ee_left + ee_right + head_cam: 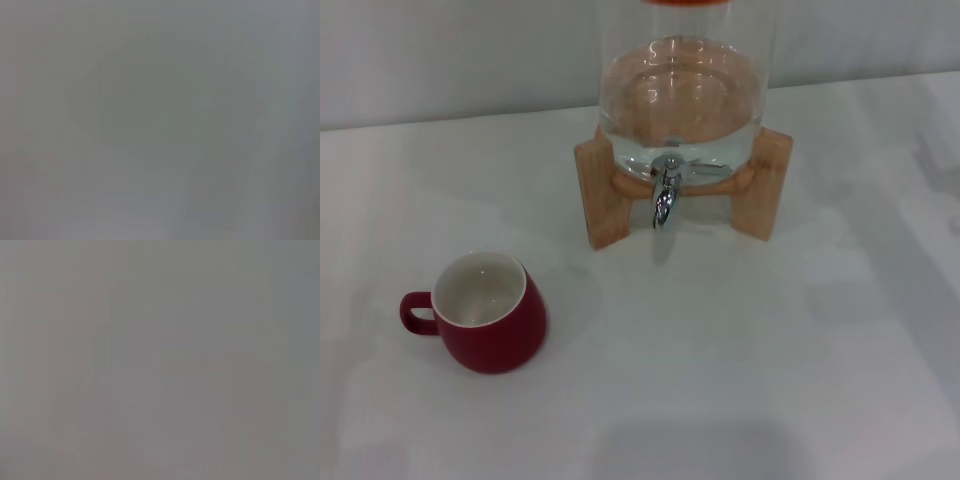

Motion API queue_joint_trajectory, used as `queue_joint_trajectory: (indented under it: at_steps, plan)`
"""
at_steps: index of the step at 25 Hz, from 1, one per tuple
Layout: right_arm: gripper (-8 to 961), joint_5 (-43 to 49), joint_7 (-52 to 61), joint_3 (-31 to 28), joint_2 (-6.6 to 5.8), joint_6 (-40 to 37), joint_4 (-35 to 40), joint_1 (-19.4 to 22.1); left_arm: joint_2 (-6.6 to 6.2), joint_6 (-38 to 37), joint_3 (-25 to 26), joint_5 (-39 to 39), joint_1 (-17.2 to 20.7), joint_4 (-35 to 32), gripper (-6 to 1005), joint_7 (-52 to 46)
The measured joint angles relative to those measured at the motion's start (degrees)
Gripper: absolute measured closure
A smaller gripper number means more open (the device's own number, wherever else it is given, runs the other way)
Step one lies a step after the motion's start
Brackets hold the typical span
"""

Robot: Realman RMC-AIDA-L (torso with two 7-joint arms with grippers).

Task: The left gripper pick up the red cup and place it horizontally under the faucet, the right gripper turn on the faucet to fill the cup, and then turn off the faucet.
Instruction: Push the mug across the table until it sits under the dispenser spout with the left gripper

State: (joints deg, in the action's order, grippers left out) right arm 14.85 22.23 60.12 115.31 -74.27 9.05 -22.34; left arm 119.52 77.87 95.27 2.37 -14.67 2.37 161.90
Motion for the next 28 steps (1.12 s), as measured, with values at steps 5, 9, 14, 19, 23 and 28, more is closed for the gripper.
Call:
queue_joint_trajectory:
  at_steps: [5,9,14,19,23,28]
  plan:
    - [234,0.0,0.01,0.0,0.0,-0.07,0.0,0.08,0.01,-0.05,0.0,-0.38,0.0,0.0,176,0.0]
    - [234,0.0,0.01,0.0,0.0,-0.09,0.0,0.1,-0.01,-0.33,0.0,-0.38,-0.11,0.0,179,0.0]
    - [235,0.0,0.01,0.0,0.0,-0.09,0.0,0.06,-0.05,-0.39,0.0,-0.39,-0.26,0.0,183,0.0]
    - [234,0.0,0.01,0.0,0.0,-0.06,0.0,0.0,-0.02,-0.42,0.0,-1.74,-0.27,0.0,187,0.0]
    - [234,0.0,0.01,0.0,0.0,-0.08,0.0,-0.04,0.07,-0.44,0.0,-3.41,-0.27,0.0,190,0.0]
    - [235,0.0,0.01,0.0,0.0,-0.09,0.0,-0.08,0.22,-0.45,0.0,-4.18,-0.21,-0.37,194,0.0]
